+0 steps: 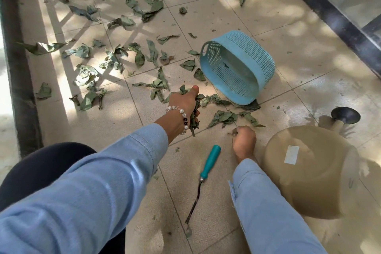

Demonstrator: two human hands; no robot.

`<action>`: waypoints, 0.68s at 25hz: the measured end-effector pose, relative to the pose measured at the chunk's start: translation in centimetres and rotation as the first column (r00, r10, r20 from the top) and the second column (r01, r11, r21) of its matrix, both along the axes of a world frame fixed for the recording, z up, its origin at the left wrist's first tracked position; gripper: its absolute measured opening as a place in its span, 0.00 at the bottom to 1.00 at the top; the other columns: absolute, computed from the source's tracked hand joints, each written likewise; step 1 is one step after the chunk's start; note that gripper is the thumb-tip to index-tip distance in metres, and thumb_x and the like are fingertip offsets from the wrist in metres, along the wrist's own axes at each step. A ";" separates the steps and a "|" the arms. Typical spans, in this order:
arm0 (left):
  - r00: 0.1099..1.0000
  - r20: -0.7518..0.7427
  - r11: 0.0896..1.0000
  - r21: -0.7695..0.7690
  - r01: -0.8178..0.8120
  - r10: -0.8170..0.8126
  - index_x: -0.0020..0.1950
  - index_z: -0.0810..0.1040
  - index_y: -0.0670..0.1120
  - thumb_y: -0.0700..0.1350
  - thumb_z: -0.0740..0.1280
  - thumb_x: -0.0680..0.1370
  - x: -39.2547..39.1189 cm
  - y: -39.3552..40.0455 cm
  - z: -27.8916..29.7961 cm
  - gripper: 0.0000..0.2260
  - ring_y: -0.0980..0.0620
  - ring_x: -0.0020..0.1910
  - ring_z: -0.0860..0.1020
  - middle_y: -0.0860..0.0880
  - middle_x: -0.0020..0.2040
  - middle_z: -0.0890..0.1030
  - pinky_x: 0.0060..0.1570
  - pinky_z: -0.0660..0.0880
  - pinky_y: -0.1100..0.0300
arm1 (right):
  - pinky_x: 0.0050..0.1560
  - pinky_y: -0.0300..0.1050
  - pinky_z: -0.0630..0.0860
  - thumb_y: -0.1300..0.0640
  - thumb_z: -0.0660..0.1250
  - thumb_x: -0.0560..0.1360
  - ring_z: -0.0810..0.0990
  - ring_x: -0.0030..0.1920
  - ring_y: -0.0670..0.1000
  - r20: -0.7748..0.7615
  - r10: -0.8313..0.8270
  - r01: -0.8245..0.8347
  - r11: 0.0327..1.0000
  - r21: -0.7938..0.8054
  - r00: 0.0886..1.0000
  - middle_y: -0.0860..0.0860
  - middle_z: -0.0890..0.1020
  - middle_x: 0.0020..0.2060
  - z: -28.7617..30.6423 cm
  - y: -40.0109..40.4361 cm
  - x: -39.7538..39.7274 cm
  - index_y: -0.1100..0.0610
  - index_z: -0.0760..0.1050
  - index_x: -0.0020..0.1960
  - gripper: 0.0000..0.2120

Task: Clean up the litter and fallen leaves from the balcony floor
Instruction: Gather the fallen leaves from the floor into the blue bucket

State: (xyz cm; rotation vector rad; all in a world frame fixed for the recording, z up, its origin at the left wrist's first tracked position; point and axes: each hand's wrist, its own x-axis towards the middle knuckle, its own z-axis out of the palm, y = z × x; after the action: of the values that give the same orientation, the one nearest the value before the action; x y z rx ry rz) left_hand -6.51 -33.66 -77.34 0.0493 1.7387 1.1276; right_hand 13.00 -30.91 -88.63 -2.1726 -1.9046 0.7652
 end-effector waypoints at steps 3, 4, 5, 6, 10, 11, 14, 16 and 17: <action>1.000 -0.015 1.000 -0.010 0.003 -0.003 0.58 0.76 0.34 0.56 0.70 0.74 -0.2 -0.1 -0.5 0.26 0.49 0.21 0.72 0.44 0.32 0.77 0.25 0.71 0.59 | 0.53 0.38 0.70 0.67 0.67 0.74 0.78 0.54 0.55 -0.158 0.079 -0.069 0.995 0.066 0.984 0.58 0.81 0.52 2.1 1.1 -1.9 0.61 0.82 0.52 0.08; 1.000 -0.023 1.000 -0.013 0.001 -0.001 0.57 0.76 0.34 0.56 0.70 0.74 -0.2 0.0 -0.5 0.26 0.49 0.21 0.72 0.44 0.32 0.77 0.25 0.72 0.59 | 0.55 0.40 0.70 0.66 0.69 0.73 0.77 0.56 0.56 -0.196 0.136 -0.118 0.988 0.101 0.971 0.57 0.80 0.53 2.4 1.3 -2.9 0.59 0.82 0.50 0.07; 1.000 -0.023 1.000 -0.010 0.001 -0.001 0.57 0.77 0.34 0.56 0.70 0.74 -0.1 0.0 -0.4 0.25 0.49 0.21 0.72 0.44 0.32 0.77 0.25 0.72 0.59 | 0.58 0.43 0.70 0.65 0.69 0.73 0.75 0.58 0.57 -0.208 0.200 -0.175 0.976 0.132 0.958 0.58 0.78 0.55 2.4 1.4 -3.9 0.57 0.82 0.47 0.06; 1.000 -0.023 1.000 -0.003 0.002 -0.002 0.57 0.77 0.34 0.56 0.70 0.74 -0.1 0.0 -0.4 0.25 0.49 0.20 0.72 0.44 0.32 0.77 0.25 0.72 0.59 | 0.61 0.47 0.69 0.64 0.69 0.72 0.73 0.62 0.59 -0.183 0.275 -0.251 0.957 0.145 0.944 0.59 0.76 0.58 2.1 1.5 -4.9 0.56 0.82 0.45 0.06; 0.999 -0.029 1.000 -0.001 0.016 -0.016 0.59 0.76 0.34 0.56 0.69 0.75 -0.4 -0.3 0.0 0.26 0.51 0.17 0.72 0.44 0.33 0.78 0.24 0.71 0.61 | 0.71 0.51 0.63 0.66 0.65 0.74 0.59 0.74 0.60 0.034 0.451 -0.452 0.892 0.027 0.892 0.59 0.64 0.73 -0.1 -0.5 -6.8 0.57 0.79 0.44 0.06; 0.999 -0.033 1.000 -0.001 0.021 -0.021 0.60 0.75 0.34 0.57 0.69 0.74 -0.6 -0.4 0.0 0.27 0.51 0.17 0.72 0.44 0.33 0.78 0.24 0.71 0.61 | 0.66 0.47 0.67 0.68 0.63 0.75 0.64 0.71 0.59 0.102 0.485 -0.491 0.870 0.042 0.868 0.59 0.69 0.69 -0.6 -1.0 -6.8 0.59 0.78 0.47 0.08; 0.998 -0.042 0.999 0.001 0.040 -0.040 0.61 0.75 0.35 0.57 0.69 0.74 -0.7 -0.7 -0.1 0.28 0.52 0.18 0.73 0.44 0.34 0.78 0.24 0.72 0.61 | 0.50 0.39 0.71 0.70 0.62 0.74 0.76 0.53 0.52 0.136 0.576 -0.587 0.808 0.054 0.806 0.55 0.81 0.53 0.0 -1.5 -6.2 0.61 0.79 0.51 0.11; 0.997 -0.057 0.999 0.011 0.049 -0.049 0.56 0.77 0.35 0.56 0.69 0.75 -0.6 -0.7 0.2 0.24 0.51 0.18 0.72 0.45 0.32 0.77 0.24 0.73 0.60 | 0.46 0.32 0.73 0.69 0.65 0.75 0.78 0.48 0.49 -0.117 0.458 -0.459 0.888 0.023 0.881 0.53 0.83 0.48 1.4 -1.4 -6.0 0.61 0.81 0.50 0.09; 0.997 -0.061 0.998 0.016 0.053 -0.051 0.55 0.77 0.34 0.55 0.69 0.75 -0.5 -0.7 0.4 0.23 0.51 0.18 0.72 0.45 0.30 0.77 0.24 0.74 0.59 | 0.44 0.28 0.73 0.68 0.66 0.74 0.79 0.46 0.46 -0.312 0.299 -0.326 0.945 -0.037 0.902 0.51 0.83 0.46 2.2 -1.5 -6.1 0.60 0.81 0.50 0.08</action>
State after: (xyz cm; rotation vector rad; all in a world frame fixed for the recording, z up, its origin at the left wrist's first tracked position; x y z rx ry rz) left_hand -7.01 -34.40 -76.91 0.1400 1.7711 1.1134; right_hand 6.94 -32.45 -86.39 -1.6819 -2.1072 1.1825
